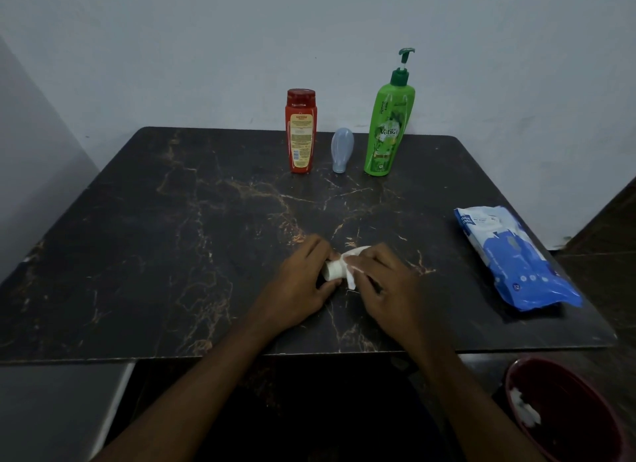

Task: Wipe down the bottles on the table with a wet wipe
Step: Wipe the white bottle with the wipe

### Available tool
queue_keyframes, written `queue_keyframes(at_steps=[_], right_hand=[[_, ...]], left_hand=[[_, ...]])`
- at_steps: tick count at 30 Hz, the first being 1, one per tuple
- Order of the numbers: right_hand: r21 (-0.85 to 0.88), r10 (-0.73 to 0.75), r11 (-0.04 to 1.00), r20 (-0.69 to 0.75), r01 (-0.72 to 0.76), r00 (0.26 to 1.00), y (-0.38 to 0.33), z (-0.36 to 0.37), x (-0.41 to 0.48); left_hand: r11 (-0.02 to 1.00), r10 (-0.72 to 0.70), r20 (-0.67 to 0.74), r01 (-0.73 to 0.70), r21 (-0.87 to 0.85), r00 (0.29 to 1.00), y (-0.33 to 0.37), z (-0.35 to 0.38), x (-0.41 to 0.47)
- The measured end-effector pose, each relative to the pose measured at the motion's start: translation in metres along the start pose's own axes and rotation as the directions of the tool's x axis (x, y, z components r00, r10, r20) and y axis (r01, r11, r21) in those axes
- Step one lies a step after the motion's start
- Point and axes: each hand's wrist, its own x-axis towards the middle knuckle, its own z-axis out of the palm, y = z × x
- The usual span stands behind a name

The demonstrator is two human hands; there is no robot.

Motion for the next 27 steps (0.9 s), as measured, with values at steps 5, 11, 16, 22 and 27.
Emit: queue_keyframes(at_steps=[5, 11, 16, 22, 27], right_hand=[[0.049, 0.018, 0.999, -0.033, -0.017, 0.999, 0.0, 0.001, 0.0], [0.032, 0.024, 0.999, -0.044, -0.023, 0.999, 0.002, 0.003, -0.002], [-0.001, 0.025, 1.0, -0.018, -0.025, 1.0, -0.002, 0.002, -0.003], [-0.013, 0.527, 0.847, -0.123, -0.532, 0.841, 0.018, -0.006, 0.005], [-0.005, 0.477, 0.875, -0.156, -0.483, 0.865, 0.01, -0.003, 0.003]], left_hand=[[1.0, 0.012, -0.012, -0.012, -0.005, 1.0, 0.0, 0.001, -0.001], [1.0, 0.02, -0.005, -0.02, -0.006, 1.0, 0.0, 0.001, -0.001], [1.0, 0.023, 0.001, -0.023, -0.008, 1.0, 0.0, 0.0, -0.002], [0.999, 0.036, -0.028, -0.035, 0.029, 0.999, 0.0, -0.001, -0.002], [0.999, 0.035, -0.029, -0.034, 0.034, 0.999, 0.0, -0.001, -0.001]])
